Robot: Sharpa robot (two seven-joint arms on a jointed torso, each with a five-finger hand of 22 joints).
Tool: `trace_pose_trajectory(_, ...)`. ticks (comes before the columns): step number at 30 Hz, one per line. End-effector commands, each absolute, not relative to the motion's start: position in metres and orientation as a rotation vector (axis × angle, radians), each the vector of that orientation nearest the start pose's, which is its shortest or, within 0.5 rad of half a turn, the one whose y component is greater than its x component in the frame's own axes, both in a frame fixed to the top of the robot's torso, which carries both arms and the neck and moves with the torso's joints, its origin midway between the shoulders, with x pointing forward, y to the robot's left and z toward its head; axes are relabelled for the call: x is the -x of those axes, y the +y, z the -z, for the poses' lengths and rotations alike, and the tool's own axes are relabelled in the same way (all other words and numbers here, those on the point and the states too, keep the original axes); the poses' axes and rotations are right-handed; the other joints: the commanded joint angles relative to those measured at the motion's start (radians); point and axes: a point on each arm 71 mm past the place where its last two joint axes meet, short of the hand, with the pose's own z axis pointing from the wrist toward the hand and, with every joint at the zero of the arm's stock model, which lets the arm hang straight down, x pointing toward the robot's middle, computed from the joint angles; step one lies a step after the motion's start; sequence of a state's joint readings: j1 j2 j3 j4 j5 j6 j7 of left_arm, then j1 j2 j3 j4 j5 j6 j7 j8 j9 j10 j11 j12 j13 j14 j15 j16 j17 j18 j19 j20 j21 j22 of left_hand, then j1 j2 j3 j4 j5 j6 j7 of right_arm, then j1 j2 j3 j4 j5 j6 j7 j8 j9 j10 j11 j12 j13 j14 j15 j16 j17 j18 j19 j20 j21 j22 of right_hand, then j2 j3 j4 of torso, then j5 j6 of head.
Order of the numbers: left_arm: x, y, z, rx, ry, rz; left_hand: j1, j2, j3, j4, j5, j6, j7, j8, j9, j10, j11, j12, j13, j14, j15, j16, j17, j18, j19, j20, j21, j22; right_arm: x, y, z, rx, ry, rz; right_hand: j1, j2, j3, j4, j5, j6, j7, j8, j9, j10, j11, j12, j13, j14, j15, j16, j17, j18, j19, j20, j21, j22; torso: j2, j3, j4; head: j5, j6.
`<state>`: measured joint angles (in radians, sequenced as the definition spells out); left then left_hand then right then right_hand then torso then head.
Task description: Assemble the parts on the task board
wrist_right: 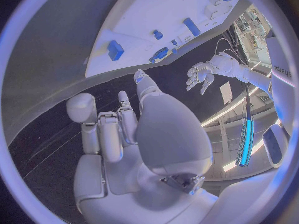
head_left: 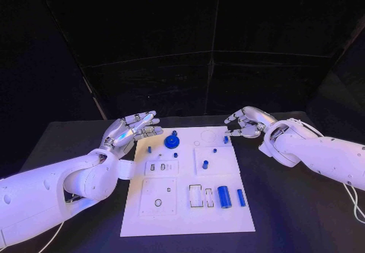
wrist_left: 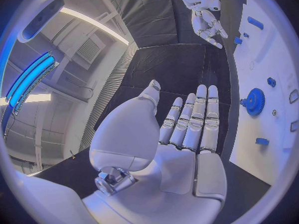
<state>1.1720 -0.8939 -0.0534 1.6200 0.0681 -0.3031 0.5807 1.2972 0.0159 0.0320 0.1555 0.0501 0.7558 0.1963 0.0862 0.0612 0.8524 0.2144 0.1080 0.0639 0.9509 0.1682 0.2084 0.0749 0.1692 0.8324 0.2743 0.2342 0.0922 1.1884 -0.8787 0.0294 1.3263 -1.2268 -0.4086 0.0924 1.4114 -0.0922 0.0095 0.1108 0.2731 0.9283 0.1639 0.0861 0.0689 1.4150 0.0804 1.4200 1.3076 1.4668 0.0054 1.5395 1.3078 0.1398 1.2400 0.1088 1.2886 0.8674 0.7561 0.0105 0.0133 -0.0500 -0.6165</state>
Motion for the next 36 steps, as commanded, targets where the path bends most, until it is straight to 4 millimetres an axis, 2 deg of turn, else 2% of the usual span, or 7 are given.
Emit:
trace_pose_trajectory(1,-0.466,0.207,0.177,1.098,1.27,1.702,-0.003,0.01,0.0,-0.006,-0.003,0.004,0.065,-0.004,0.0,0.003,0.002,-0.004,-0.001,0.006,0.001,-0.006,-0.001,0.011,0.004,0.001,-0.004,-0.001,-0.522,-0.28,0.176,-0.098,1.55,-0.731,0.013,0.003,0.0,-0.01,0.003,-0.001,0.003,-0.003,-0.001,0.0,0.0,-0.002,0.041,0.079,-0.001,-0.005,0.151,-0.013,-0.009,0.001,-0.006,-0.002,0.002,0.0014,0.0041,0.0,-0.005)
trace_pose_trajectory(6,-0.466,0.207,0.177,1.099,1.27,1.702,-0.003,0.01,0.0,-0.006,-0.003,0.004,0.065,-0.004,0.0,0.003,0.002,-0.004,-0.001,0.006,0.001,-0.006,-0.001,0.011,0.004,0.001,-0.004,-0.001,-0.524,-0.282,0.189,-0.108,1.583,-0.722,0.016,0.003,0.001,-0.014,0.001,-0.002,0.004,-0.003,-0.001,-0.002,0.0,-0.003,0.039,0.079,-0.001,-0.005,0.15,-0.013,-0.01,0.002,-0.007,-0.004,0.003,0.0061,0.0041,0.0,-0.006)
trace_pose_trajectory(11,-0.467,0.206,0.178,1.099,1.271,1.703,-0.003,0.01,-0.001,-0.006,-0.003,0.003,0.065,-0.004,0.0,0.003,0.002,-0.004,-0.001,0.006,0.001,-0.006,-0.001,0.011,0.004,0.001,-0.004,-0.001,-0.526,-0.285,0.197,-0.117,1.602,-0.71,0.017,0.003,0.001,-0.016,-0.001,-0.002,0.004,-0.004,-0.001,-0.003,0.0,-0.004,0.039,0.079,-0.001,-0.006,0.149,-0.013,-0.01,0.002,-0.007,-0.004,0.003,0.0045,0.0045,-0.002,-0.006)
trace_pose_trajectory(20,-0.467,0.206,0.178,1.099,1.271,1.703,-0.003,0.01,-0.001,-0.006,-0.003,0.003,0.065,-0.004,0.0,0.003,0.002,-0.004,-0.001,0.006,0.001,-0.007,-0.001,0.011,0.004,0.001,-0.004,-0.001,-0.528,-0.288,0.202,-0.122,1.613,-0.7,0.019,0.005,0.002,-0.019,-0.003,-0.003,0.004,-0.004,-0.001,-0.002,0.001,-0.002,0.04,0.08,-0.001,-0.005,0.152,-0.013,-0.009,0.002,-0.007,-0.003,0.003,0.0038,0.0047,-0.002,-0.009)
trace_pose_trajectory(36,-0.467,0.206,0.178,1.1,1.272,1.702,-0.003,0.01,-0.001,-0.007,-0.003,0.002,0.065,-0.005,0.0,0.004,0.002,-0.005,-0.001,0.006,0.001,-0.008,-0.002,0.011,0.004,0.001,-0.005,-0.002,-0.53,-0.284,0.205,-0.116,1.635,-0.709,0.033,0.044,0.028,-0.047,-0.031,0.04,-0.003,0.015,0.005,0.008,-0.006,0.006,0.053,0.081,-0.005,-0.003,0.158,-0.013,-0.006,-0.002,-0.004,0.002,0.003,0.0044,0.0047,-0.004,-0.011)
